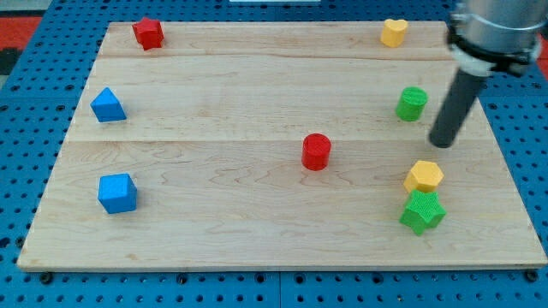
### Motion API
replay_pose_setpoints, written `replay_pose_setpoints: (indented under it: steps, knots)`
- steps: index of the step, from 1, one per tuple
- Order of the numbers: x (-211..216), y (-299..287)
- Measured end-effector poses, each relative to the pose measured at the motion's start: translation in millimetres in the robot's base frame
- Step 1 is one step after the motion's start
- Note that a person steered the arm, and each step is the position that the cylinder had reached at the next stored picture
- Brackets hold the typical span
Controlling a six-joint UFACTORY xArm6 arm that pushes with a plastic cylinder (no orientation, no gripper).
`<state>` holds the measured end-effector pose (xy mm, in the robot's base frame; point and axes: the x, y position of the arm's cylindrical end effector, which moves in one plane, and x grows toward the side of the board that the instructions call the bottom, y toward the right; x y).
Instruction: Move the green circle bottom left to the yellow heart
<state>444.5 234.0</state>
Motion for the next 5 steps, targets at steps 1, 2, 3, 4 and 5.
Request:
replay_pose_setpoints:
  steps: [1,2,3,4,5]
  knots:
    - [-58,-5]
    - [-102,-82]
    - [-43,-67]
    - [-28,-93]
    - [-84,-127]
